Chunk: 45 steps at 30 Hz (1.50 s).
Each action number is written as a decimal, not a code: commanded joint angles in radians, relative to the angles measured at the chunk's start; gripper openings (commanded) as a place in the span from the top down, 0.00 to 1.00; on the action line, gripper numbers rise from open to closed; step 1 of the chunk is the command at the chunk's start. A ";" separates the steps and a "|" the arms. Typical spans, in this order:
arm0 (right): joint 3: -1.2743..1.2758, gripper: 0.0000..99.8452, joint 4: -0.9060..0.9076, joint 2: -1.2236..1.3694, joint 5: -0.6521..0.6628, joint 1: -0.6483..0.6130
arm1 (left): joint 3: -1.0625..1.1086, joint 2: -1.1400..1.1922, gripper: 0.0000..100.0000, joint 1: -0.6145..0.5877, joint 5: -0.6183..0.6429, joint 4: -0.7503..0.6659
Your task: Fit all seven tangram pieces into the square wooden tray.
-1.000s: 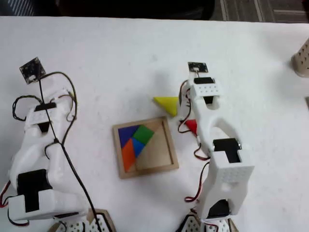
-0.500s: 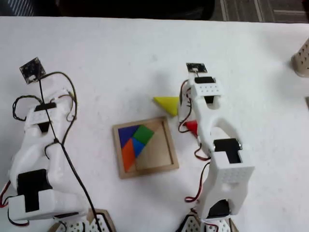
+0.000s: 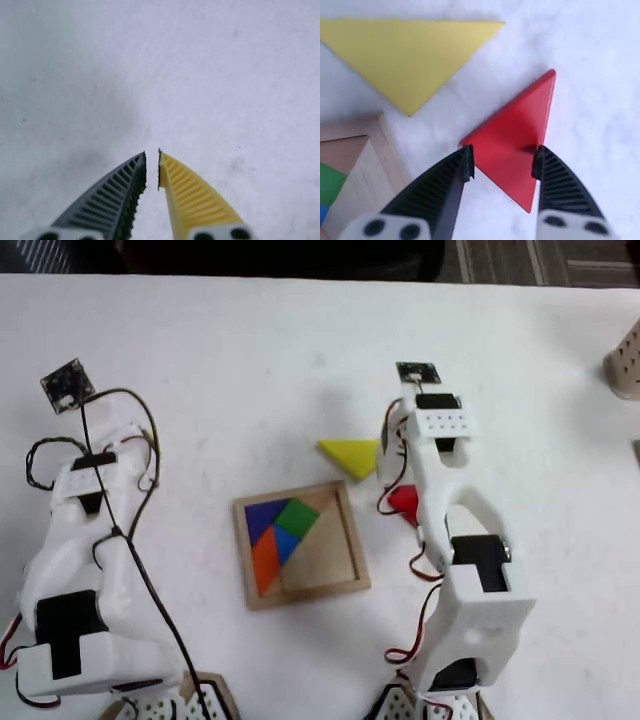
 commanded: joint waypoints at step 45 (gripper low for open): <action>0.017 0.80 -0.076 0.074 -0.021 -0.039 | -0.003 -0.047 0.92 0.010 0.008 -0.032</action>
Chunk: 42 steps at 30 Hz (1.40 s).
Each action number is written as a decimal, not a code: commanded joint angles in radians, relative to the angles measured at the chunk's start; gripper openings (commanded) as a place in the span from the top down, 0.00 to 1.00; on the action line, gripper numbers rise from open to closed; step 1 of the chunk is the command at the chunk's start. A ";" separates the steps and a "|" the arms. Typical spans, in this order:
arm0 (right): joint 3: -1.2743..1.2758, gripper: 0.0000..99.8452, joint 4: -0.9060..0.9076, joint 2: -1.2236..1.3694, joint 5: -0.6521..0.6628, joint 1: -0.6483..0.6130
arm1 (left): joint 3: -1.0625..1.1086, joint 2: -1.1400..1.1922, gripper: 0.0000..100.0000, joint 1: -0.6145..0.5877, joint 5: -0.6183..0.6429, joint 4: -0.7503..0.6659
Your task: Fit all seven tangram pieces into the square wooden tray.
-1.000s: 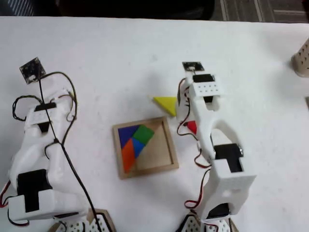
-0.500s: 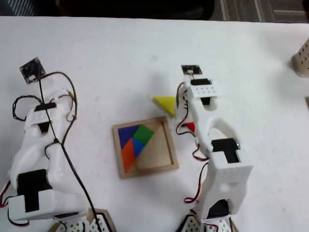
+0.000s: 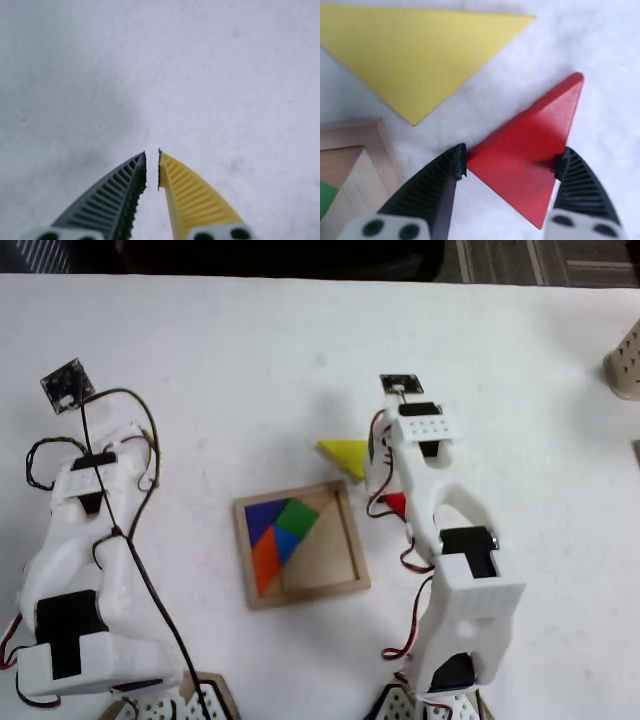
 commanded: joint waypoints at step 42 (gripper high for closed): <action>-0.103 0.80 0.134 -0.013 0.098 0.151 | -0.003 -0.047 0.92 0.010 0.008 -0.034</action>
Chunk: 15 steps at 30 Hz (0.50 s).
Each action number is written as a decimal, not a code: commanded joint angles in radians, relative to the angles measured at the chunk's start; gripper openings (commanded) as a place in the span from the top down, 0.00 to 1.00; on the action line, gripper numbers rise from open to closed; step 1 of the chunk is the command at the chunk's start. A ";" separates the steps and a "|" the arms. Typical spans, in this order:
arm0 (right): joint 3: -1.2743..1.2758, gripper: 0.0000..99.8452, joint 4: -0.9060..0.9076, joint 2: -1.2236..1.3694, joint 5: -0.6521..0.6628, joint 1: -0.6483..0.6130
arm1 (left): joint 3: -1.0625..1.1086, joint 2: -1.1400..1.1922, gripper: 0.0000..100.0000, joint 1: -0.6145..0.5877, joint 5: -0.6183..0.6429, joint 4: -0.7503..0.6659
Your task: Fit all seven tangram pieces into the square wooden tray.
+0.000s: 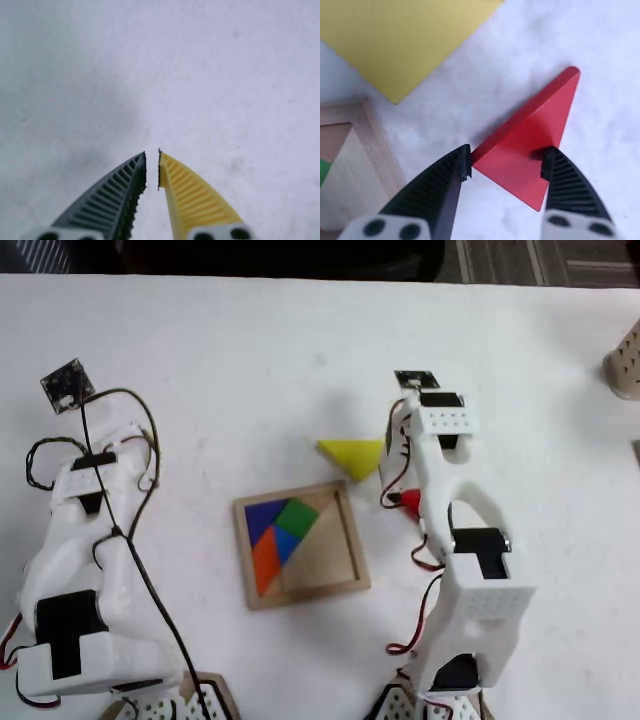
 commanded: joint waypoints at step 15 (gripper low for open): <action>0.008 0.81 0.007 -0.174 0.055 0.173 | -0.003 -0.047 0.92 0.010 0.008 -0.034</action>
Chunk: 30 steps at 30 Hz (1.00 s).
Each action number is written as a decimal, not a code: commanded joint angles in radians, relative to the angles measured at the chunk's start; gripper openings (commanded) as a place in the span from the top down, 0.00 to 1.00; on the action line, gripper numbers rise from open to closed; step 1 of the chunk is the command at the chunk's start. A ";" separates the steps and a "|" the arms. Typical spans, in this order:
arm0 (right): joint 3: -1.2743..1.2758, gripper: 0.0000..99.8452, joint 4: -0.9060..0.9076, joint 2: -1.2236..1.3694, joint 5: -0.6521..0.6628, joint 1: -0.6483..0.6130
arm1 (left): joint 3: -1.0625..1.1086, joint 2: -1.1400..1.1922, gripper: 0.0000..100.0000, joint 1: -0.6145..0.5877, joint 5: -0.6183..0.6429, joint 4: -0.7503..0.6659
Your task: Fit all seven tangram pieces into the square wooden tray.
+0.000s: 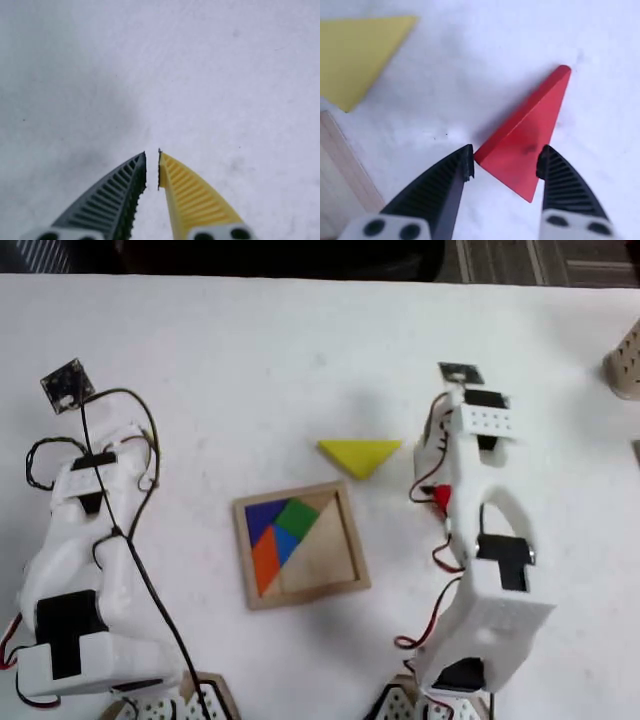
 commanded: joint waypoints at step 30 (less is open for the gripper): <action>-0.097 0.98 0.188 -0.153 0.163 0.120 | -0.005 -0.047 0.92 0.010 0.008 -0.035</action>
